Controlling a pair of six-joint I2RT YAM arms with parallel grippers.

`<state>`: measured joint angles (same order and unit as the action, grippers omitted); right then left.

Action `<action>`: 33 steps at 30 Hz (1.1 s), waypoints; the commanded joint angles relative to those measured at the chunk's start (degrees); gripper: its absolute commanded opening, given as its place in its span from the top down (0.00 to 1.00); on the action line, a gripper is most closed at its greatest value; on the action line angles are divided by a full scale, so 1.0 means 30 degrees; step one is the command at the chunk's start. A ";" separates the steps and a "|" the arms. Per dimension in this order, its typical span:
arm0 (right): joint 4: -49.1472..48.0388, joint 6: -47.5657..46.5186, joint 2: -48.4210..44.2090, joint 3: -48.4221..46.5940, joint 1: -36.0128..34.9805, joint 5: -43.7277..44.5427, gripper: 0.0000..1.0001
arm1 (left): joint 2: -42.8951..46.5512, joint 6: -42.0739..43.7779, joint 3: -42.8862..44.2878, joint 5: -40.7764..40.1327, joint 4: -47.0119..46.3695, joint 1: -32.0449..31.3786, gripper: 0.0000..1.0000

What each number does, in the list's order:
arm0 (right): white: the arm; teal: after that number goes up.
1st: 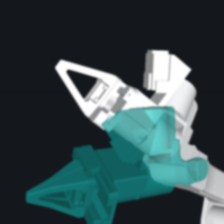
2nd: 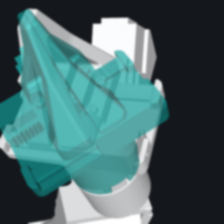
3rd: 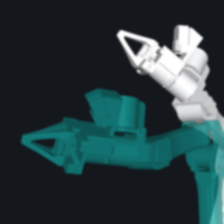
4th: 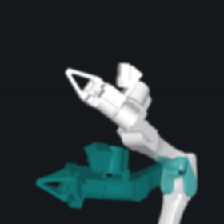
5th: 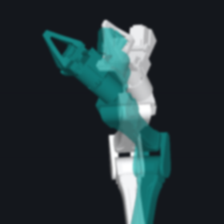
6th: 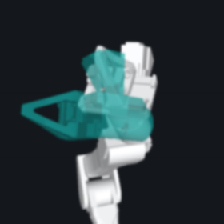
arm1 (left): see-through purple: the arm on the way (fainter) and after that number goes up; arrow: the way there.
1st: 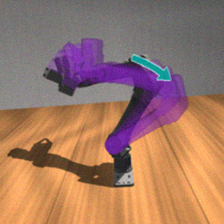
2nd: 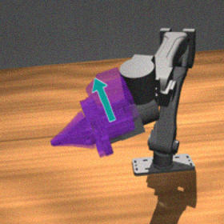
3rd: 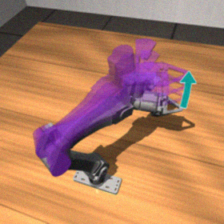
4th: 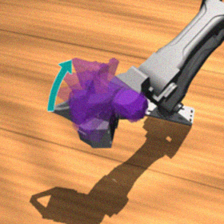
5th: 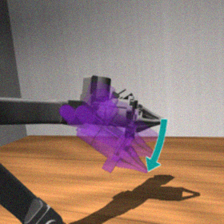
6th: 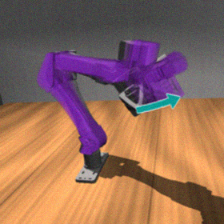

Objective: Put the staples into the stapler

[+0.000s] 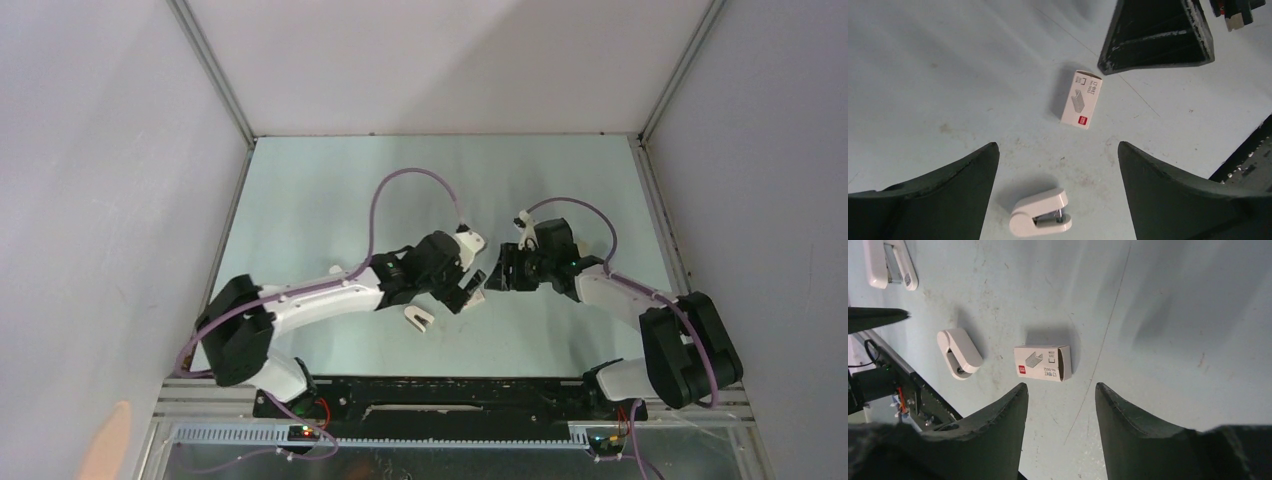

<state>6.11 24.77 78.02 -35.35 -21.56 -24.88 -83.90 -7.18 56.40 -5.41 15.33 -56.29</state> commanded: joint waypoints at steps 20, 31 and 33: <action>-0.3659 0.0552 0.2845 0.0622 0.0852 -0.3151 0.63 | -0.6213 0.3250 0.2000 0.2098 -0.2796 -0.0777 0.27; -0.4086 0.0531 0.3801 0.0390 0.0904 -0.3410 0.71 | -0.7102 0.3448 0.1755 0.1863 -0.3678 -0.0777 0.46; -0.4136 0.0523 0.3965 0.0304 0.0891 -0.3463 0.72 | -0.7062 0.3517 0.1653 0.1862 -0.3773 -0.0780 0.50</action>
<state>-3.68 26.55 88.92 -33.47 -19.14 -34.30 -104.86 2.04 60.45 0.21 6.87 -58.28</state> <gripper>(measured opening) 0.290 0.527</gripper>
